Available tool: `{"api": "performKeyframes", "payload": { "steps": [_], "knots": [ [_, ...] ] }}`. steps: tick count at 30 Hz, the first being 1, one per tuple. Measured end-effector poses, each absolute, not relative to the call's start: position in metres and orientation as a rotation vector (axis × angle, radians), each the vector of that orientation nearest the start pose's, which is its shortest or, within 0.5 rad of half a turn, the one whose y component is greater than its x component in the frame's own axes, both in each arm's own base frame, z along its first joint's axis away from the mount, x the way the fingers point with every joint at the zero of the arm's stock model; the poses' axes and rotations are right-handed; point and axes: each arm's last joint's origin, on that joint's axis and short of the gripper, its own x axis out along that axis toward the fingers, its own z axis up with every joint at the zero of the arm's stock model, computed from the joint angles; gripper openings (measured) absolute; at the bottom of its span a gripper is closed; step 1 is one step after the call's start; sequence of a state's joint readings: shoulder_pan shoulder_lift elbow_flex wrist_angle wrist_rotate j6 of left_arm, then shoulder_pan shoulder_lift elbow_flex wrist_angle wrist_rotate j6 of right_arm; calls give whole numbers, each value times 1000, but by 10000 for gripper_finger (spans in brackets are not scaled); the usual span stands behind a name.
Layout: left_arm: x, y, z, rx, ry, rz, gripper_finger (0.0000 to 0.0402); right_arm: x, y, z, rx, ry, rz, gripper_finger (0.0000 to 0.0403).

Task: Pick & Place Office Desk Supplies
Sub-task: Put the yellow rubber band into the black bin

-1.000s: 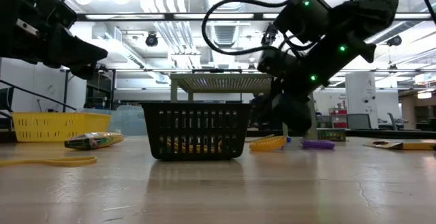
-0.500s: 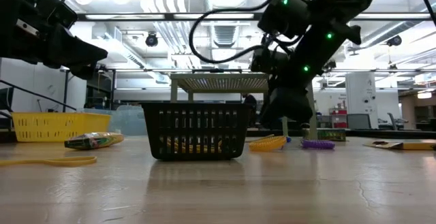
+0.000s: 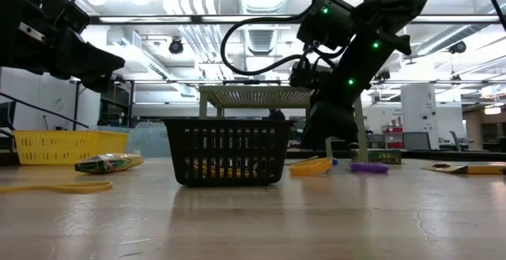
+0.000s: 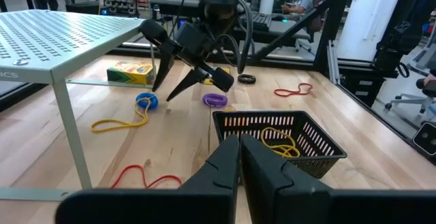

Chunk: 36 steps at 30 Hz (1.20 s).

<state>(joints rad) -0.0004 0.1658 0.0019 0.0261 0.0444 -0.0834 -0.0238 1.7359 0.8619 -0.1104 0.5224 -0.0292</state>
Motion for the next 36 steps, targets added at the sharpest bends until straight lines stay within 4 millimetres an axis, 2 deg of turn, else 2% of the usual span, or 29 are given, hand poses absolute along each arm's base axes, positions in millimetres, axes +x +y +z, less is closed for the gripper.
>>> {"api": "performKeyframes", "payload": {
  "steps": [11, 25, 36],
  "knots": [
    [107, -1, 153, -86, 139, -39, 23, 319, -26, 138, -259, 951, -513, 134],
    [107, -1, 153, -86, 139, -39, 23, 314, -7, 131, -169, 936, -503, 134],
    [107, -1, 153, -86, 139, -39, 23, 314, 5, 131, -207, 903, -519, 134]
  ]
}}
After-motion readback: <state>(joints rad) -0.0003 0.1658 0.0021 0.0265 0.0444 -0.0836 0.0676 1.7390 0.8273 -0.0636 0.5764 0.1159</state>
